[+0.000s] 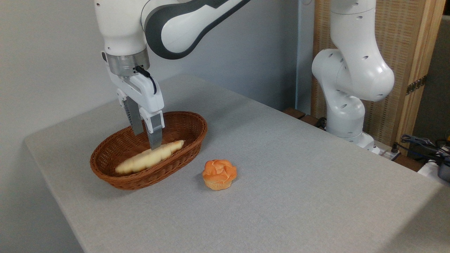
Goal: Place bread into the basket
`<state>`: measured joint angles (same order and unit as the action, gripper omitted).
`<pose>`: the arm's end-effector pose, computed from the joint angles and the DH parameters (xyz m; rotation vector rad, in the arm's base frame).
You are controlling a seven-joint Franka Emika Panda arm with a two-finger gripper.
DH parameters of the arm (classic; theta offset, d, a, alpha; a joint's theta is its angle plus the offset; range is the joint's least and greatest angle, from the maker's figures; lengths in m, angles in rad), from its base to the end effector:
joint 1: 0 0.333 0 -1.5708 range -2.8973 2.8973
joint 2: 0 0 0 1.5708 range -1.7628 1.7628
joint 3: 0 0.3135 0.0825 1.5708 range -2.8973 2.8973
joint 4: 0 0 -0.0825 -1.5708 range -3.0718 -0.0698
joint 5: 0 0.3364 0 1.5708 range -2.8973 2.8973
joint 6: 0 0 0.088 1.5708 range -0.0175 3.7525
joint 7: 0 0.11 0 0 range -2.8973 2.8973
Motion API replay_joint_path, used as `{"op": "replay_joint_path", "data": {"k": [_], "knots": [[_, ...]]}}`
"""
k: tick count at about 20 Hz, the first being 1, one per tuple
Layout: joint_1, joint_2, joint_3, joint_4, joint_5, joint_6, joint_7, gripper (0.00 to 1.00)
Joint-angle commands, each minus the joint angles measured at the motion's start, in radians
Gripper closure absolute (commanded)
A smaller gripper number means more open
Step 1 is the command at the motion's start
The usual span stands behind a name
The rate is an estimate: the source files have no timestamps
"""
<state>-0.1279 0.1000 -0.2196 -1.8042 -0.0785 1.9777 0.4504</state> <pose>0.5204 -0.1894 0.5029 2.8264 -1.1415 0.1227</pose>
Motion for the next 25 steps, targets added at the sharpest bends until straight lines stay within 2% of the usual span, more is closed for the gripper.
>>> {"op": "replay_joint_path", "data": {"k": [1,4,7,10,17,21,25], "knots": [[0.004,0.0,0.008,0.017,-0.001,-0.01,-0.006,0.0],[0.017,-0.005,0.026,0.063,-0.001,-0.011,0.005,0.0],[0.017,-0.02,0.094,0.08,0.002,-0.014,0.013,0.0],[0.019,-0.042,0.155,0.082,0.002,-0.025,0.092,0.0],[0.019,-0.058,0.259,0.082,0.002,-0.053,0.186,0.0],[0.02,-0.06,0.284,0.08,0.002,-0.068,0.275,0.0],[0.02,-0.06,0.289,0.08,0.002,-0.088,0.283,0.0]]}}
